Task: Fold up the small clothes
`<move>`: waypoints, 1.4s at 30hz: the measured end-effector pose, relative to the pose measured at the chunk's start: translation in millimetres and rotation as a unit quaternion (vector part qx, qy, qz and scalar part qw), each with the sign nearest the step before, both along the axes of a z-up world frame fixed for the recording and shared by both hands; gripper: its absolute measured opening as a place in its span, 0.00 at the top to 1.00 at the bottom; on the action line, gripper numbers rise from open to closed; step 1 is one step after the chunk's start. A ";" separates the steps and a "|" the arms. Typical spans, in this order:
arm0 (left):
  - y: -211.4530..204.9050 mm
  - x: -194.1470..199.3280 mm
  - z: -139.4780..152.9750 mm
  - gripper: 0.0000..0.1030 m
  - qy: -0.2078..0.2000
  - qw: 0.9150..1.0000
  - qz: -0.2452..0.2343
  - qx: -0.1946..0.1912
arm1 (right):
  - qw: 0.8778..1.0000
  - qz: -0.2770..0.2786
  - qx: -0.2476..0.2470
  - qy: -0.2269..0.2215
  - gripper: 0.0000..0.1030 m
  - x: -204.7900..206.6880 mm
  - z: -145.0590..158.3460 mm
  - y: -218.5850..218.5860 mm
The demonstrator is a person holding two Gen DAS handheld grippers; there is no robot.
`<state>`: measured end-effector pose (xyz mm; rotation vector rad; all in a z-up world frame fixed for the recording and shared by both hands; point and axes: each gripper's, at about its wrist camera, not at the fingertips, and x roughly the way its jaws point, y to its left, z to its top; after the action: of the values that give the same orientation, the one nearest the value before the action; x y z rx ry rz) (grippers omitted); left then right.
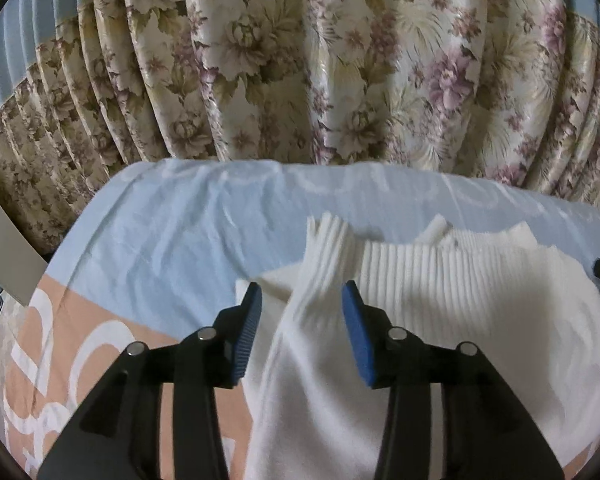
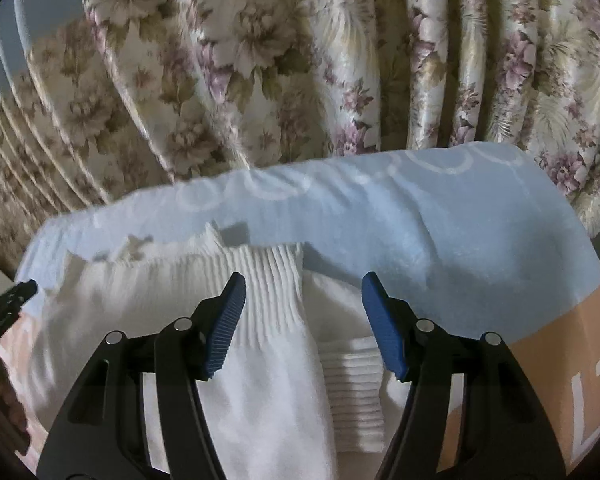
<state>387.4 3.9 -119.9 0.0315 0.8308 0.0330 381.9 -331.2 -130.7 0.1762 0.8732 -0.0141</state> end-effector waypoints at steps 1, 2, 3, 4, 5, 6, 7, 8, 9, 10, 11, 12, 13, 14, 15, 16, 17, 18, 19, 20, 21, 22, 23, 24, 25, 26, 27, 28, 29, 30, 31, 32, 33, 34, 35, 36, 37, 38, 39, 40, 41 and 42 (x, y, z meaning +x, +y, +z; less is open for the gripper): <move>-0.7 0.5 -2.2 0.58 0.001 1.000 0.000 0.000 | 1.000 0.003 -0.004 0.006 0.44 3.3 -3.7 1.8; -1.2 1.7 -5.4 0.58 0.004 1.000 -0.001 -0.003 | 1.000 0.010 -0.011 0.014 0.45 9.0 -8.1 5.4; -0.8 2.6 -6.9 0.58 0.006 1.000 0.000 -0.004 | 1.000 0.015 -0.013 0.021 0.46 13.0 -10.9 8.0; -0.8 4.0 -8.8 0.58 0.007 1.000 0.001 -0.006 | 0.999 0.018 -0.017 0.026 0.49 16.3 -14.0 10.3; -0.6 4.7 -9.9 0.58 0.008 1.000 0.001 -0.007 | 0.999 0.021 -0.026 0.036 0.50 21.0 -18.9 13.7; -0.2 5.8 -11.2 0.56 0.009 1.000 0.000 -0.007 | 0.998 0.021 -0.029 0.049 0.51 25.1 -24.4 14.9; -0.4 7.0 -13.1 0.56 0.010 1.000 -0.001 -0.008 | 0.998 0.019 -0.029 0.057 0.55 28.0 -28.9 14.9; -0.2 7.5 -14.3 0.56 0.011 1.000 -0.001 -0.010 | 0.997 0.019 -0.030 0.063 0.60 28.9 -31.9 15.0; -0.3 8.4 -15.7 0.56 0.012 1.000 -0.002 -0.012 | 0.997 0.021 -0.032 0.066 0.63 29.7 -34.8 15.6; -0.4 9.1 -17.2 0.56 0.014 1.000 -0.003 -0.013 | 0.997 0.023 -0.035 0.067 0.72 29.9 -35.7 16.2; -0.2 9.7 -18.1 0.56 0.015 1.000 -0.003 -0.013 | 0.997 0.024 -0.037 0.064 0.79 29.3 -35.3 16.4; -0.3 10.5 -19.1 0.55 0.016 1.000 -0.003 -0.014 | 0.997 0.023 -0.035 0.062 0.81 28.7 -34.3 16.3; -0.4 10.9 -20.2 0.55 0.017 1.000 -0.003 -0.015 | 0.997 0.021 -0.035 0.058 0.84 27.9 -32.4 16.0; -1.1 12.0 -21.3 0.55 0.019 1.000 -0.003 -0.016 | 0.998 0.018 -0.039 0.051 0.85 26.4 -28.7 15.4; -1.9 13.1 -21.9 0.54 0.021 1.000 -0.003 -0.016 | 0.998 0.016 -0.041 0.047 0.85 26.1 -26.4 14.8; -3.3 15.2 -23.0 0.53 0.025 1.000 -0.001 -0.012 | 0.998 0.012 -0.043 0.044 0.85 26.2 -24.7 13.8; -4.2 16.9 -24.0 0.50 0.027 1.000 0.001 -0.007 | 0.998 0.005 -0.045 0.041 0.86 26.4 -23.0 11.6; -5.3 19.7 -26.2 0.49 0.032 0.999 0.003 0.003 | 0.998 -0.002 -0.044 0.040 0.87 26.2 -22.0 8.7; -6.4 22.7 -29.6 0.49 0.037 0.999 0.006 0.014 | 0.998 -0.014 -0.045 0.040 0.93 25.7 -21.6 4.2; -7.2 26.2 -35.4 0.48 0.043 0.999 0.009 0.027 | 0.998 -0.019 -0.044 0.041 0.92 27.0 -22.3 1.6; -6.5 28.4 -40.0 0.45 0.049 0.998 0.010 0.032 | 0.998 -0.023 -0.041 0.048 0.92 28.5 -24.8 -0.6; -5.7 29.4 -43.1 0.45 0.051 0.998 0.010 0.034 | 0.997 -0.023 -0.040 0.054 0.92 28.8 -27.8 -1.5; -5.0 28.8 -43.1 0.44 0.047 0.998 0.012 0.035 | 0.997 -0.020 -0.049 0.056 0.92 28.9 -29.7 0.6; -5.2 28.1 -42.7 0.43 0.046 0.998 0.012 0.038 | 0.997 -0.016 -0.057 0.054 0.92 28.4 -29.6 2.9; -6.0 27.9 -43.5 0.43 0.045 0.998 0.012 0.043 | 0.997 -0.016 -0.056 0.053 0.92 27.8 -28.7 2.8; -7.0 27.4 -44.5 0.41 0.044 0.998 0.011 0.049 | 0.997 -0.017 -0.049 0.053 0.92 27.9 -28.6 0.5; -7.6 27.2 -45.0 0.42 0.042 0.998 0.011 0.051 | 0.997 -0.018 -0.045 0.055 0.92 28.3 -29.5 -1.3; -7.0 26.4 -43.8 0.42 0.040 0.998 0.010 0.044 | 0.997 -0.019 -0.043 0.055 0.91 27.8 -30.3 -2.3; -4.9 24.8 -41.4 0.42 0.038 0.999 0.006 0.029 | 0.998 -0.018 -0.031 0.050 0.90 25.9 -28.9 -3.9; -4.2 23.1 -38.3 0.42 0.035 0.999 0.003 0.020 | 0.999 -0.017 -0.021 0.045 0.90 23.1 -26.4 -5.7; -3.9 20.6 -34.6 0.42 0.030 0.999 0.003 0.018 | 0.999 -0.018 -0.012 0.036 0.84 18.0 -21.0 -9.1; -4.5 16.1 -28.8 0.42 0.021 1.000 0.001 0.020 | 0.999 -0.021 -0.007 0.029 0.70 14.2 -16.2 -12.3; -5.9 12.8 -23.8 0.42 0.015 1.000 -0.001 0.020 | 1.000 -0.023 0.001 0.021 0.60 8.9 -11.1 -16.5; -8.0 7.4 -16.9 0.42 0.007 1.000 -0.004 0.018 | 1.000 -0.024 0.009 0.012 0.49 2.6 -5.7 -21.1; -11.4 2.2 -9.8 0.41 0.000 1.000 -0.010 0.014 | 1.000 -0.027 0.011 0.003 0.48 -5.8 0.6 -26.9; -15.4 -3.0 -4.1 0.41 -0.007 1.000 -0.015 0.014 | 1.000 -0.029 0.011 -0.001 0.48 -14.1 5.6 -32.6; -21.5 -11.5 4.1 0.41 -0.019 0.999 -0.022 0.015 | 0.999 -0.030 0.014 -0.003 0.48 -17.8 7.9 -35.3; -27.1 -18.1 9.7 0.39 -0.026 0.999 -0.029 0.015 | 0.999 -0.029 0.021 -0.004 0.48 -25.2 10.7 -40.5; -31.5 -21.4 13.2 0.39 -0.030 0.999 -0.035 0.014 | 0.999 -0.027 0.024 -0.003 0.47 -30.9 11.9 -44.1; -36.5 -27.1 17.1 0.39 -0.035 0.999 -0.040 0.013 | 0.999 -0.026 0.025 -0.001 0.46 -35.8 11.3 -47.2; -42.8 -33.9 20.5 0.38 -0.039 0.998 -0.046 0.011 | 0.999 -0.021 0.032 0.003 0.45 -40.9 9.0 -50.6; -48.9 -39.2 21.8 0.38 -0.040 0.998 -0.053 0.008 | 0.999 -0.018 0.038 0.007 0.44 -44.5 6.0 -52.5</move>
<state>348.3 -45.0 -98.1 0.0886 0.7473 -0.0581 337.4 -383.8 -124.6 0.2632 0.8847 -0.0158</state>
